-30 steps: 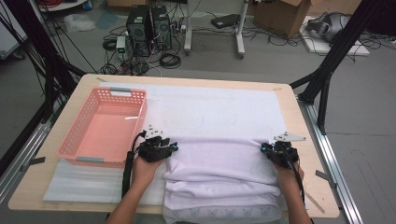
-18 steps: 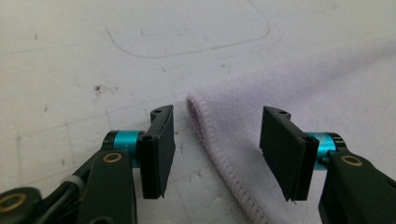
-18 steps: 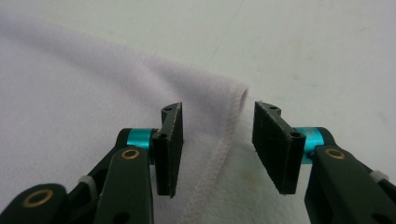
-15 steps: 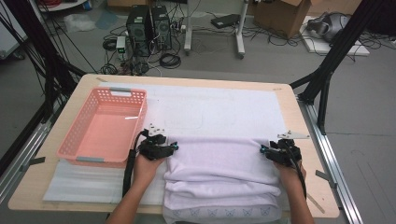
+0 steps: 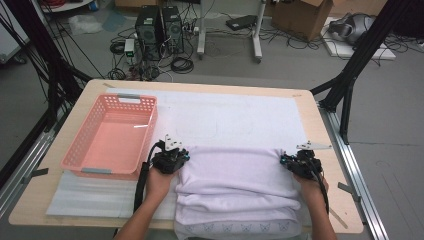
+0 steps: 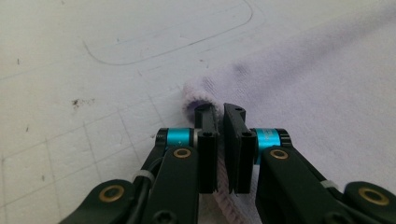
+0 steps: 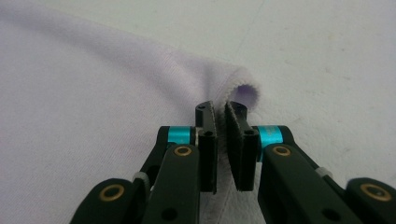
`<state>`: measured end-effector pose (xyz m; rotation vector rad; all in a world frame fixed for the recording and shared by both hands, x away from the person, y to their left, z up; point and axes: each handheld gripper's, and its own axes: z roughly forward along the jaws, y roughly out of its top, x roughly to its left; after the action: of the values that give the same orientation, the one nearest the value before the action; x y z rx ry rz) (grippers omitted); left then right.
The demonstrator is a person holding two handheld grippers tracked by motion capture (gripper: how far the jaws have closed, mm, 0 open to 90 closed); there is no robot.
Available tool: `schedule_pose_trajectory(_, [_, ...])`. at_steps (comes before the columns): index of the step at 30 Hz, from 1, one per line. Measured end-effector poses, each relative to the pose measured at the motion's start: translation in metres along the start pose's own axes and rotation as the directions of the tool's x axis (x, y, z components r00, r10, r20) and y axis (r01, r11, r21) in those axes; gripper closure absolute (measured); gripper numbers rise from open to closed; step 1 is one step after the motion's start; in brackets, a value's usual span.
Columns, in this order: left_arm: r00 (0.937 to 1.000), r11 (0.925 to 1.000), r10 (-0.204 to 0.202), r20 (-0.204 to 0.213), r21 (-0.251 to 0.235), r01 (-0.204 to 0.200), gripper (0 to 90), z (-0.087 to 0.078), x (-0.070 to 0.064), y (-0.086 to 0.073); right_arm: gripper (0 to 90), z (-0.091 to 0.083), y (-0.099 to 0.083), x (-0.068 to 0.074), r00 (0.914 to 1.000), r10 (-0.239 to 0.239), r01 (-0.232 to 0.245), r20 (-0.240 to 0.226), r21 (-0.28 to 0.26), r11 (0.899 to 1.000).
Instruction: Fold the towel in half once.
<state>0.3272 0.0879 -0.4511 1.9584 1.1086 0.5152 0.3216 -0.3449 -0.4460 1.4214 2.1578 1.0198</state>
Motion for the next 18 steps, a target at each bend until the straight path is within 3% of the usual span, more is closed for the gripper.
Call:
schedule_pose_trajectory(4, [0.9975, 0.9936, -0.069, 0.018, -0.088, 0.070, 84.7, -0.005, 0.004, 0.005, 85.5, -0.005, -0.001, 0.004, 0.9985, -0.055, 0.055, 0.004, -0.016, 0.998])
schedule_pose_trajectory(7, [0.9969, 0.9928, -0.076, 0.020, -0.092, 0.077, 84.8, -0.003, 0.007, 0.017, 85.7, -0.008, 0.004, -0.001, 0.9992, -0.038, 0.039, 0.010, -0.080, 0.996])
schedule_pose_trajectory(12, [0.9918, 0.9829, -0.124, 0.032, -0.134, 0.127, 84.8, -0.001, 0.019, 0.033, 86.1, -0.005, 0.009, -0.007, 0.9975, -0.062, 0.065, 0.034, -0.110, 0.992])
schedule_pose_trajectory(18, [0.9924, 0.9835, -0.121, 0.022, -0.132, 0.123, 84.9, 0.008, 0.028, 0.045, 86.4, 0.003, 0.022, -0.018, 0.9984, -0.040, 0.045, 0.041, -0.140, 0.989])
